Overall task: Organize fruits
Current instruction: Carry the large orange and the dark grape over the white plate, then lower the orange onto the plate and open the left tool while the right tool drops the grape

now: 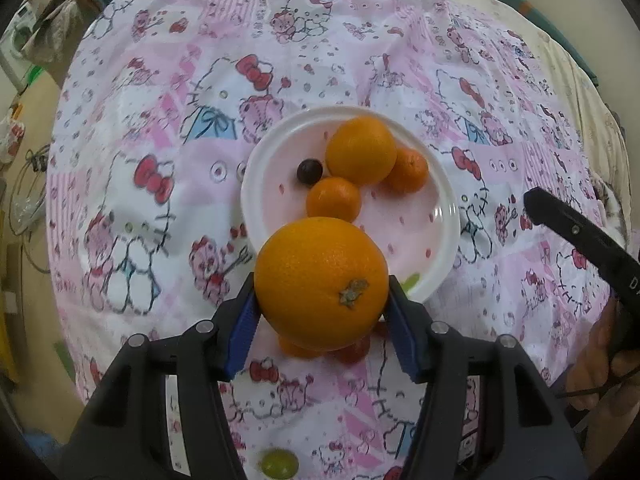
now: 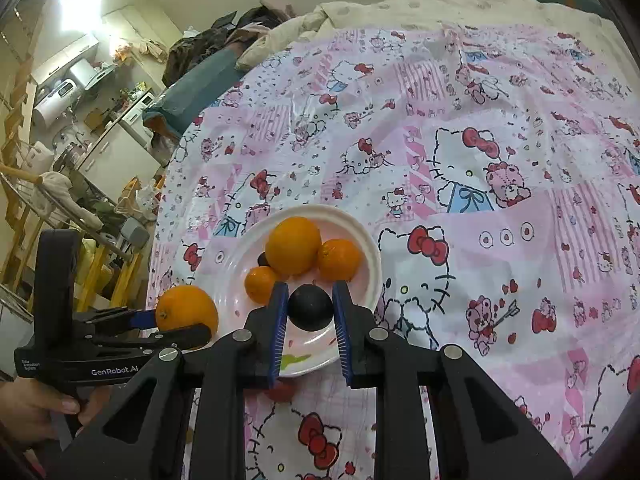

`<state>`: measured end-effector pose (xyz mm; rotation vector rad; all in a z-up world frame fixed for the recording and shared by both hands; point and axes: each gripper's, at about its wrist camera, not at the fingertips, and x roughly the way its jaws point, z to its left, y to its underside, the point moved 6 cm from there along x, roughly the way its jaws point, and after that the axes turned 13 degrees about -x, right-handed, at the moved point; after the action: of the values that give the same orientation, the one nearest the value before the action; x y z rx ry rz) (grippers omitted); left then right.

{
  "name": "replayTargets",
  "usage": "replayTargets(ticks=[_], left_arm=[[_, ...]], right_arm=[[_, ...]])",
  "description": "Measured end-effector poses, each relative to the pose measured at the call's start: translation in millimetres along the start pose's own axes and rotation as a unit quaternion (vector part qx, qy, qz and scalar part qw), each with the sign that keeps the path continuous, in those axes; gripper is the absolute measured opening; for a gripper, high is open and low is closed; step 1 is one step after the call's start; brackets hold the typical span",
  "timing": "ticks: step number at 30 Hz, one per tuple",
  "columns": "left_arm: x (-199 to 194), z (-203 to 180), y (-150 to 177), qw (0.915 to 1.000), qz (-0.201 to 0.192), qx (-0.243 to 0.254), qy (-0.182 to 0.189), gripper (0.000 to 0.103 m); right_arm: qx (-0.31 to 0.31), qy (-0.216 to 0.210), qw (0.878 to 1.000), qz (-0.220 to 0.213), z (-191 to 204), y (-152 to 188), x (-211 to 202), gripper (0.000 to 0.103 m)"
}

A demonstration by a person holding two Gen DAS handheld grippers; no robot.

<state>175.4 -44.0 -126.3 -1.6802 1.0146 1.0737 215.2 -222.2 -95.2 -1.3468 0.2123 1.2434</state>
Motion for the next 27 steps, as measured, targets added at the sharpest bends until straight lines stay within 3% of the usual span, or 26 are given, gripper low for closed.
replayTargets(ticks=[5, 13, 27], left_arm=[[9.7, -7.2, -13.7, 0.9998, -0.009, 0.017, -0.001, 0.055], [35.2, -9.5, -27.0, 0.9997, 0.01, 0.022, 0.002, 0.055], [35.2, -3.4, -30.3, 0.9996, 0.024, 0.004, 0.017, 0.055]], right_arm=[[0.01, -0.003, 1.0, 0.014, -9.9, -4.4, 17.9, 0.024], [0.016, -0.011, 0.999, 0.037, -17.9, -5.5, 44.1, 0.024], [0.027, -0.049, 0.995, 0.078, -11.8, 5.8, 74.4, 0.024]])
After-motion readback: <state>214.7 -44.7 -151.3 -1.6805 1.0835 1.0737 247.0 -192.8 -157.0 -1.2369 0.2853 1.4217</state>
